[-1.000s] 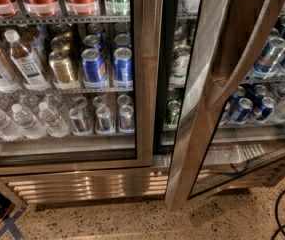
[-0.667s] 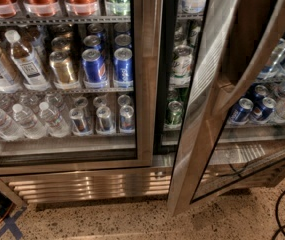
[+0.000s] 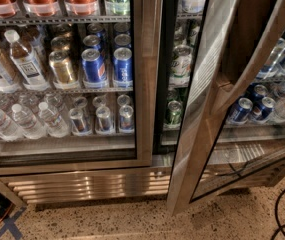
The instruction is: Open right fridge door
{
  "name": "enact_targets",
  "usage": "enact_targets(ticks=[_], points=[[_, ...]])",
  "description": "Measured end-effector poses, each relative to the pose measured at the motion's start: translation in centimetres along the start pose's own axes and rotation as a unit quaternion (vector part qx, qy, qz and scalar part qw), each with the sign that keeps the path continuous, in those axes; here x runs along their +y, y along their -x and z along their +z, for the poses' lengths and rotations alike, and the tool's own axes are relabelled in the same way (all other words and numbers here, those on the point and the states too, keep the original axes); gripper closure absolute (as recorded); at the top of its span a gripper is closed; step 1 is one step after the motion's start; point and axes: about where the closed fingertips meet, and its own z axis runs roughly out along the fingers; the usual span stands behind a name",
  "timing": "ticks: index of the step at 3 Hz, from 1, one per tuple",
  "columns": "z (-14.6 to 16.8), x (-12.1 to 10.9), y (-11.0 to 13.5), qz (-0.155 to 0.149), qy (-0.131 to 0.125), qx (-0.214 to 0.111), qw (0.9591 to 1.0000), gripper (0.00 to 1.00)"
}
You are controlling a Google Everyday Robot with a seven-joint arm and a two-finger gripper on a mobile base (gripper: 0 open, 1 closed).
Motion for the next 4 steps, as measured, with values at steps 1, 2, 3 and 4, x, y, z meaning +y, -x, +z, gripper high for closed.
enact_targets(ticks=[1, 2, 3, 4], points=[[-0.3, -0.2, 0.5, -0.008, -0.002, -0.001, 1.0000, 0.58], [-0.4, -0.4, 0.3, -0.008, -0.002, -0.001, 1.0000, 0.34], [-1.5, -0.5, 0.8, -0.015, -0.010, 0.001, 0.9998, 0.11], [-7.8, 0.2, 1.7, -0.026, -0.047, 0.018, 0.9984, 0.00]])
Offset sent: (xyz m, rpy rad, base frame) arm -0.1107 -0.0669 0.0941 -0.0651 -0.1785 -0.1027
